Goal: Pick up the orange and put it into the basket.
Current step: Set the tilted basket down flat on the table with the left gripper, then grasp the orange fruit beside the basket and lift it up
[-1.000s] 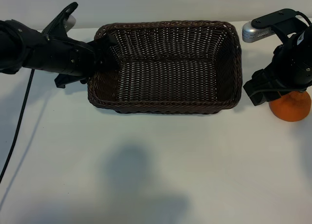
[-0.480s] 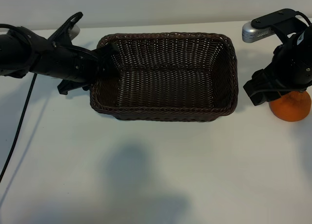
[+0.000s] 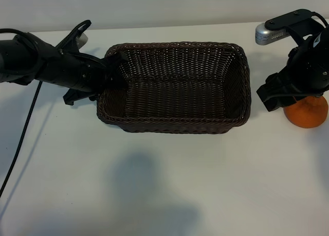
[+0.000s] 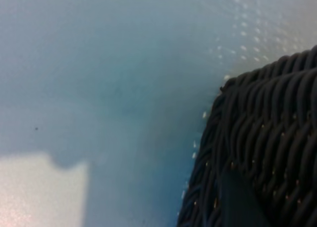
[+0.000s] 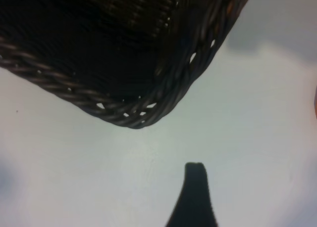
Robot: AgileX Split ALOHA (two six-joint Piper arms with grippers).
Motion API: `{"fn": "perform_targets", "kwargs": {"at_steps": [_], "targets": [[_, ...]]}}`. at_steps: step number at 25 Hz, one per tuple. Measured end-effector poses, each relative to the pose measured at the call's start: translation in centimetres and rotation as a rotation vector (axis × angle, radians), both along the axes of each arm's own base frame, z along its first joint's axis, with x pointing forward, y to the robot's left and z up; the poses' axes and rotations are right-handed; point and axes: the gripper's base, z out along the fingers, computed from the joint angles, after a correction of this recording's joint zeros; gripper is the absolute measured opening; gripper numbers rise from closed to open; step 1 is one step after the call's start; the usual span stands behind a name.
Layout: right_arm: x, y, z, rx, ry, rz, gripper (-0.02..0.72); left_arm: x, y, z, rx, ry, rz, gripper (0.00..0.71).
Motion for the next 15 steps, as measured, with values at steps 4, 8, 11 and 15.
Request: {"fn": "perform_targets", "kwargs": {"at_steps": [4,8,11,15], "targets": [[0.0,0.0,0.0,0.000,0.000,0.000,0.565,0.0,0.0,0.0,0.000,0.001,-0.007,0.334],[0.0,0.0,0.0,0.000,0.000,0.000,0.564,-0.2,-0.1,0.0,-0.005,0.008,-0.026,0.369],[0.0,0.0,0.0,0.000,0.001,0.000,0.564,-0.3,-0.2,0.4,-0.015,0.007,-0.032,0.538],[0.0,0.0,0.0,0.000,0.001,0.000,0.564,-0.5,0.0,1.9,0.003,-0.036,-0.055,0.697]]}}
